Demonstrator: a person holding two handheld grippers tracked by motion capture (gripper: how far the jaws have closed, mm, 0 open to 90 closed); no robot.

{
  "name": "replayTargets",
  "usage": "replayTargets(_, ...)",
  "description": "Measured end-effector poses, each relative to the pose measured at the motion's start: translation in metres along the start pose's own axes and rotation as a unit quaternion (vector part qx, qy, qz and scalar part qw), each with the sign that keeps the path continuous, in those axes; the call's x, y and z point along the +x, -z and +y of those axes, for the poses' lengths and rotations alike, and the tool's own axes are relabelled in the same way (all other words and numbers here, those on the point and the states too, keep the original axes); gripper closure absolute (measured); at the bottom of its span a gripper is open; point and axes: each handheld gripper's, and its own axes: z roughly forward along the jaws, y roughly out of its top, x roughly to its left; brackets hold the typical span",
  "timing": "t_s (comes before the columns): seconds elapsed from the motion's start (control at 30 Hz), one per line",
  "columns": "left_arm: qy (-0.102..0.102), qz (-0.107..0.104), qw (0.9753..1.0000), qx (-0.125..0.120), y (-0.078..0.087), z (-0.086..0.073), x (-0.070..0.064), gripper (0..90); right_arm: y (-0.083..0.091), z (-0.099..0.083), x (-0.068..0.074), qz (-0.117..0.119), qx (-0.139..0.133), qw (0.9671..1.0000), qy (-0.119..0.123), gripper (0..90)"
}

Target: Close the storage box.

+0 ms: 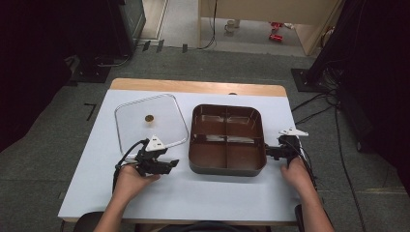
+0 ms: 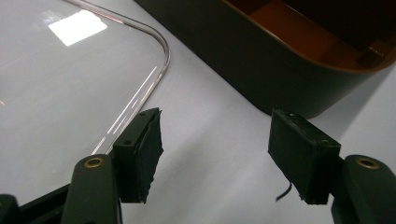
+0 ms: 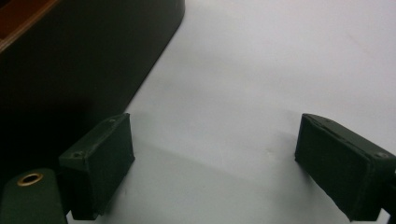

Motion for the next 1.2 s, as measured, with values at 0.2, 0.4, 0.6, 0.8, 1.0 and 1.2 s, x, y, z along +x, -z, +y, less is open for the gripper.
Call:
replayTargets(0.2,0.004,-0.012,0.9999,-0.006,0.001,0.012,0.01,29.1,0.0,0.0,0.0,0.0,0.0,1.0,0.001,10.9)
replayTargets(0.4,0.001,-0.02,0.9998,0.006,-0.004,0.021,0.018,29.2,0.0,0.0,0.0,0.0,0.0,1.0,0.001,10.9)
replayTargets(0.6,0.017,-0.034,0.9992,0.009,-0.008,0.032,0.035,26.6,0.0,0.0,0.0,0.0,0.0,1.0,0.001,10.9)
replayTargets(0.8,0.021,-0.034,0.9991,0.011,-0.011,0.041,0.043,26.7,0.0,0.0,0.0,0.0,0.0,1.0,0.001,10.9)
replayTargets(1.0,0.024,-0.034,0.9991,0.005,-0.014,0.05,0.053,26.8,0.0,0.0,0.0,0.0,0.0,1.0,0.001,10.9)
replayTargets(1.2,0.018,-0.015,0.9997,0.011,-0.017,0.057,0.062,30.5,0.0,0.0,0.0,0.0,0.0,1.0,0.001,10.9)
